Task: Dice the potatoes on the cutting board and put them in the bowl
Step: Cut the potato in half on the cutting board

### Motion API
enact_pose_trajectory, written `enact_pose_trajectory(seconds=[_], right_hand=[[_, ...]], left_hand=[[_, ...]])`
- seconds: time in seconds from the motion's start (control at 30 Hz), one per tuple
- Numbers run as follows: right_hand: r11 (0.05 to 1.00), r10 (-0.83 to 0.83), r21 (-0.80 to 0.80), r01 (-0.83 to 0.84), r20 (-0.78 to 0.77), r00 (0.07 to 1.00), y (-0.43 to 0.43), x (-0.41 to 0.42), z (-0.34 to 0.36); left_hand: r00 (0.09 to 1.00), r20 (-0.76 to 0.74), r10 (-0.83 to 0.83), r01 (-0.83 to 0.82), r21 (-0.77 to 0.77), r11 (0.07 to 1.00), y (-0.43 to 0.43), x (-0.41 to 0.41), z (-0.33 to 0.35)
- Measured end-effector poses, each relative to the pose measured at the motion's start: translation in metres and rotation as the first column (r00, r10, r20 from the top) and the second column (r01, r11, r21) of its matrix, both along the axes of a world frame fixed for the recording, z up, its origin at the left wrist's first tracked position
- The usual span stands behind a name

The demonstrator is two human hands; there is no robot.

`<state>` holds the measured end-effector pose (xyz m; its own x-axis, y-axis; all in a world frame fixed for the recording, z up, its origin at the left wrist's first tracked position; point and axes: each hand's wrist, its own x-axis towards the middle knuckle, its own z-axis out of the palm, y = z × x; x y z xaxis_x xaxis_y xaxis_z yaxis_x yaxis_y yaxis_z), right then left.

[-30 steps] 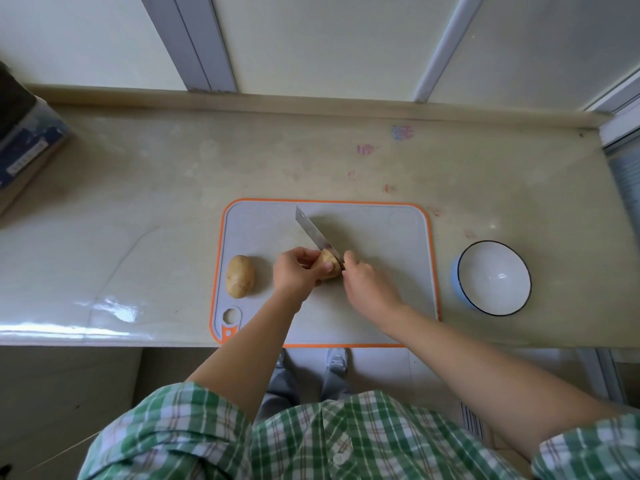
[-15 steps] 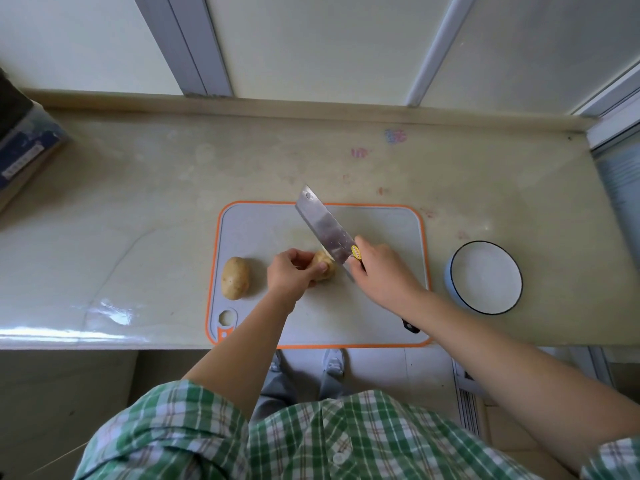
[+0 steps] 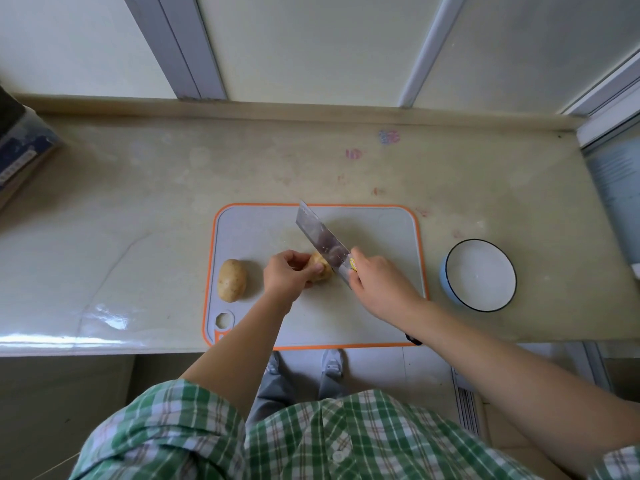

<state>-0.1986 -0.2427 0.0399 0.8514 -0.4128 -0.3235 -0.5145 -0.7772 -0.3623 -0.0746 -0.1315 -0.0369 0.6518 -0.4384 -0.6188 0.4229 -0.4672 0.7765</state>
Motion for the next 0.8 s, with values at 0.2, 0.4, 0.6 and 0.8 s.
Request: enact_pose_trajectory(seconds=[0.2,0.4,0.6,0.8], right_hand=[[0.999,-0.028,0.021,0.03,-0.066,0.997,0.005,0.008,-0.003],[0.997,-0.037,-0.074,0.023,-0.201,0.979,0.023,0.004,-0.045],[0.996,-0.084,0.014,0.085,-0.049,0.995,0.006,0.001,-0.048],[0.997,-0.057,0.048,0.055,0.049,0.997,-0.007,0.008,-0.009]], left_hand=[[0.999,0.047,-0.026,0.026,0.003,1.0,-0.001,-0.002,0.002],[0.995,0.097,-0.02,0.019,0.02,1.0,0.001,-0.003,-0.003],[0.998,0.059,-0.039,0.038,0.014,0.999,0.002,0.002,0.0],[1.0,0.028,-0.004,0.004,-0.004,1.0,0.003,0.001,0.002]])
